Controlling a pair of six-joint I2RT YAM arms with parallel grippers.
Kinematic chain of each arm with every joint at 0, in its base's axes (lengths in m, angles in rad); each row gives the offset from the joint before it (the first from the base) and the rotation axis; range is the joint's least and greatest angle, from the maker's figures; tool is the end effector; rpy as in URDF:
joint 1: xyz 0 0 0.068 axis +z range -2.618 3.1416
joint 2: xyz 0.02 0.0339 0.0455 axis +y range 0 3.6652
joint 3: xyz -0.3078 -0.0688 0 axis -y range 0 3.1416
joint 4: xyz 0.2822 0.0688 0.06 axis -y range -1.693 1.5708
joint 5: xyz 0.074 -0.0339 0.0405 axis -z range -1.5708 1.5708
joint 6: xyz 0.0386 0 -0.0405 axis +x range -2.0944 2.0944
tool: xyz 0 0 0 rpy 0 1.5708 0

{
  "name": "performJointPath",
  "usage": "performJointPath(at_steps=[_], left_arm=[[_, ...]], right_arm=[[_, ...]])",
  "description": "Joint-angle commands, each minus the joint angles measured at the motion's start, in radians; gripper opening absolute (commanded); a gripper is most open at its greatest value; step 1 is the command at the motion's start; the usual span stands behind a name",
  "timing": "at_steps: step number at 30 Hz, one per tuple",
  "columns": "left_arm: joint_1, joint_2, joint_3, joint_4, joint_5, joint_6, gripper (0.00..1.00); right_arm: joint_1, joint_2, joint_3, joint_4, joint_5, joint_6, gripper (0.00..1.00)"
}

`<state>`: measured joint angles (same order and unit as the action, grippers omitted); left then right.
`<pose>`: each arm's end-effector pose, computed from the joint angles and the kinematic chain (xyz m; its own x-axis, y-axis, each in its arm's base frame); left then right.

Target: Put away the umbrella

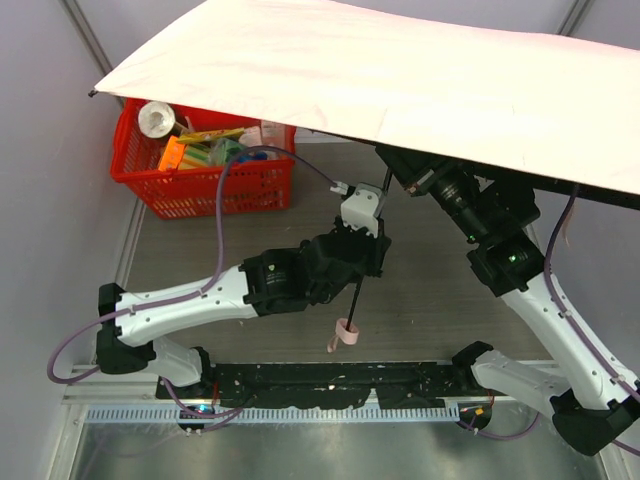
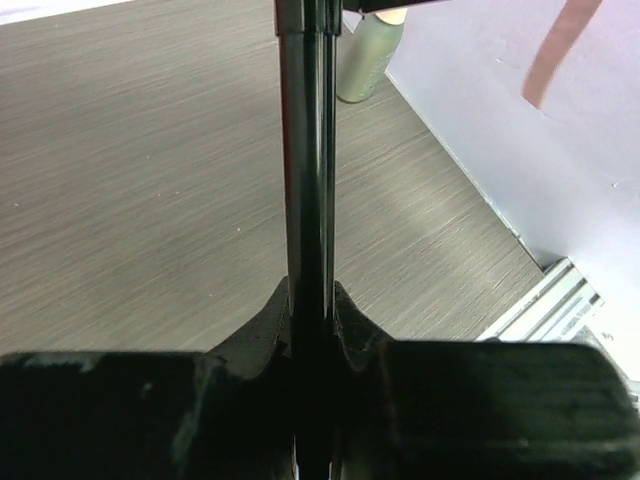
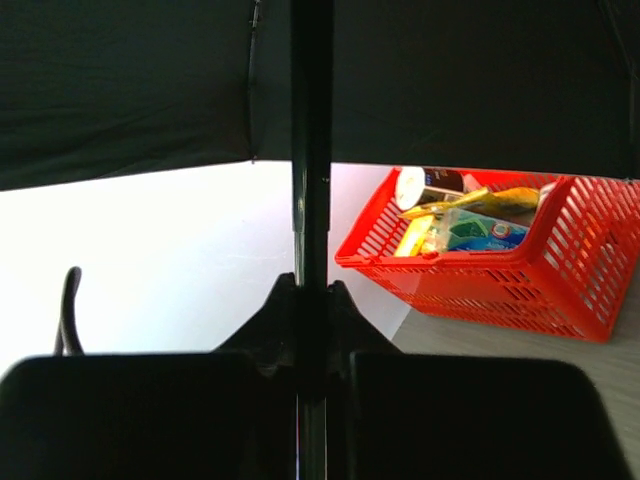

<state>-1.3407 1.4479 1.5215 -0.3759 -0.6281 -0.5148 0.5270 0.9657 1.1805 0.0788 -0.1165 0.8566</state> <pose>0.1041 -0.3451 0.4682 -0.3840 -0.1075 -0.9171 0.5409 0.7787 -0.3178 0.1839 0.1122 0.5179 -0.2863 0.7017 -0.6524 -0.5792 0.4157 0.7013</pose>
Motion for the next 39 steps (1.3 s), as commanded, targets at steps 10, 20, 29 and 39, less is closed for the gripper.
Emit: performJointPath(at_steps=[10, 20, 29, 39], left_arm=[[0.089, -0.326, -0.266, 0.366, 0.534, -0.128, 0.95], [0.225, -0.324, -0.455, 0.834, 0.962, -0.468, 0.89], [0.224, -0.158, -0.343, 1.028, 1.151, -0.571, 0.06], [0.129, -0.276, -0.244, 0.455, 0.505, -0.196, 0.0]], right_arm=[[-0.005, -0.091, -0.188, 0.72, -0.288, 0.176, 0.01], [-0.016, -0.002, -0.202, 1.218, -0.359, 0.544, 0.01], [-0.039, -0.061, -0.168, 0.963, -0.357, 0.444, 0.01], [-0.038, -0.05, 0.112, -0.047, -0.166, -0.032, 0.52]])
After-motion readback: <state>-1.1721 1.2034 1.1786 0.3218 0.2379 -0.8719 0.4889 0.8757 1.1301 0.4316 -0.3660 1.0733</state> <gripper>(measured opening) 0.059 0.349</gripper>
